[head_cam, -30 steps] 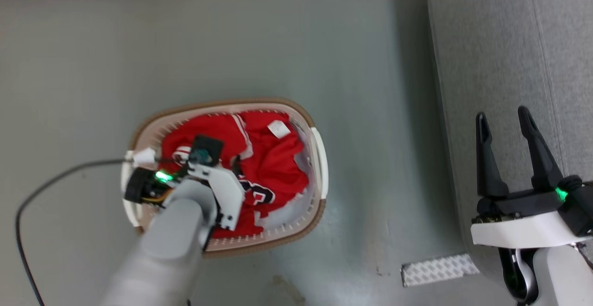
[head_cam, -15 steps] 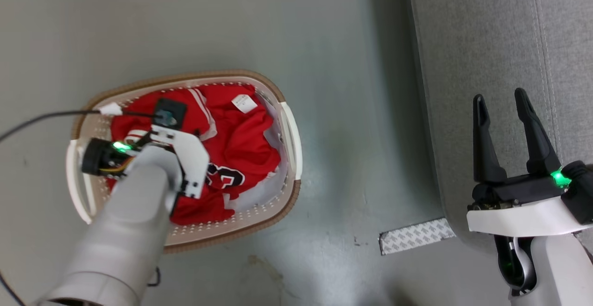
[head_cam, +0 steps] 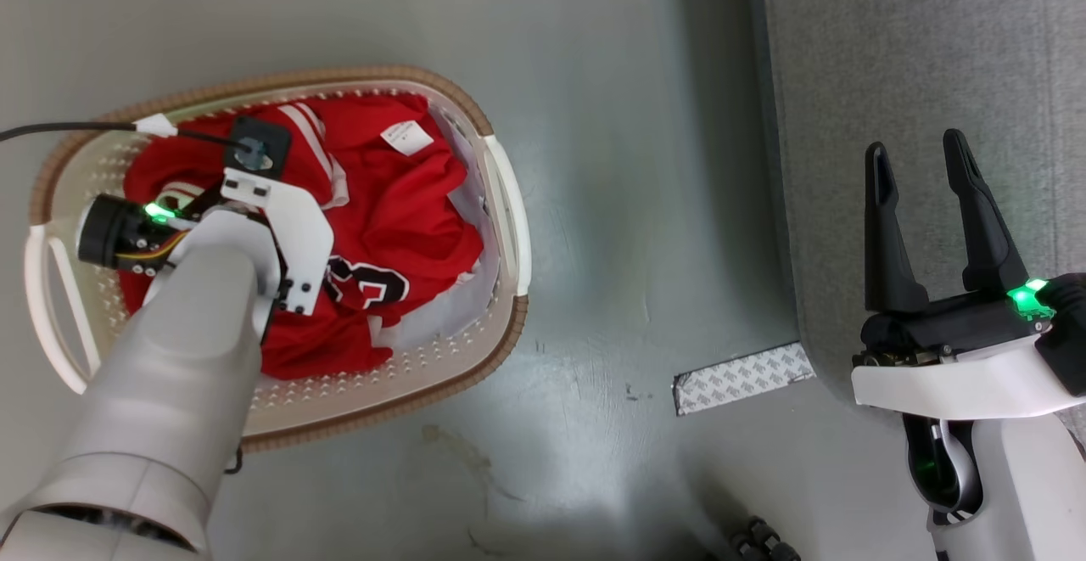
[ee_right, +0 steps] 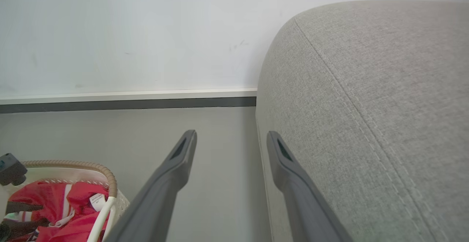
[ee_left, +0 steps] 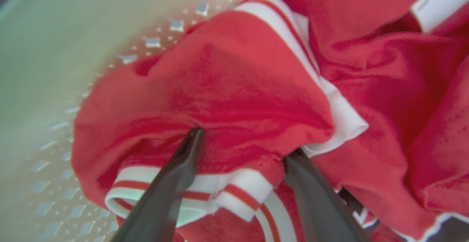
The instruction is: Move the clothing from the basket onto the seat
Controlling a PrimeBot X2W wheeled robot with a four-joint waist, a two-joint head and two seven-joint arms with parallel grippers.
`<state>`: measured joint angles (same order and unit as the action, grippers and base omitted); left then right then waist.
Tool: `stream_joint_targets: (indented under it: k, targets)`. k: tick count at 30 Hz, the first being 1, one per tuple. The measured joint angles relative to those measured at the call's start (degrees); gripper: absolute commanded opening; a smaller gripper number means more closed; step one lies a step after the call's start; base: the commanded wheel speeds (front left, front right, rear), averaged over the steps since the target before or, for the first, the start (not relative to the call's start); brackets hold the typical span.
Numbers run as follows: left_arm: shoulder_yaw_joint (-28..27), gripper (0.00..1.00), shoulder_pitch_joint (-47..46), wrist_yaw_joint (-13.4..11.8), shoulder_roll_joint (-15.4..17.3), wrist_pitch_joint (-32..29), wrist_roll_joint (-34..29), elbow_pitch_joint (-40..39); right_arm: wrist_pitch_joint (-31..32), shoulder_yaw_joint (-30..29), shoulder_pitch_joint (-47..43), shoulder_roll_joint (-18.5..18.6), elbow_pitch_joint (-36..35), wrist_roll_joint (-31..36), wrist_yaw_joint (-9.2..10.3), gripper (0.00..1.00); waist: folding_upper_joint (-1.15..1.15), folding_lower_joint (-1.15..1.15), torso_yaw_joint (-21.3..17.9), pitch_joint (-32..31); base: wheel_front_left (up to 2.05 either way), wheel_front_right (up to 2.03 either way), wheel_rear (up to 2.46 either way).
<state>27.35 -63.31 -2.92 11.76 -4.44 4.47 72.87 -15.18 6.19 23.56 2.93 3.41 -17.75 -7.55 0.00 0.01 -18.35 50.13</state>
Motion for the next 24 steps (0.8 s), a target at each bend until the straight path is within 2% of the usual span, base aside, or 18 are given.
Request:
stream_joint_targets:
  k: [6, 7, 8, 16, 24]
  targets:
    - [1.0, 0.99, -1.4, 0.9, -0.1, -0.5, 0.0, 0.2, 0.0, -0.4, 0.7, 0.0, -0.7, -0.1, 0.0, 1.0, 0.0, 0.0, -0.2, 2.7, 0.0, 0.0, 0.0]
    - [1.1, 0.45, -1.5, 0.9, -0.1, -0.5, 0.0, 0.2, 0.0, -0.5, 0.9, 0.0, -0.8, -0.1, 0.0, 1.0, 0.0, 0.0, -0.1, 3.1, 0.0, 0.0, 0.0]
    - [1.3, 0.0, -1.6, 0.9, -0.2, -0.4, 0.0, 0.2, 0.0, -0.7, 1.0, 0.0, -0.8, -0.1, 0.0, 1.0, 0.0, 0.0, 0.0, 3.3, 0.0, 0.0, 0.0]
    - [1.9, 0.0, -0.9, 1.9, -3.1, 3.2, 0.7, 0.3, 0.0, -2.5, 1.1, 0.0, -0.1, 0.7, 0.0, 1.0, 0.0, 0.0, 1.9, 1.6, 0.0, 0.0, 0.0]
    - [1.2, 0.0, 5.4, 4.0, -5.9, 9.6, 3.7, 0.3, 0.0, -3.3, -1.7, -0.1, 2.1, 2.8, 0.0, 1.0, 0.0, -0.01, 4.2, -6.4, 0.0, 0.0, 0.0]
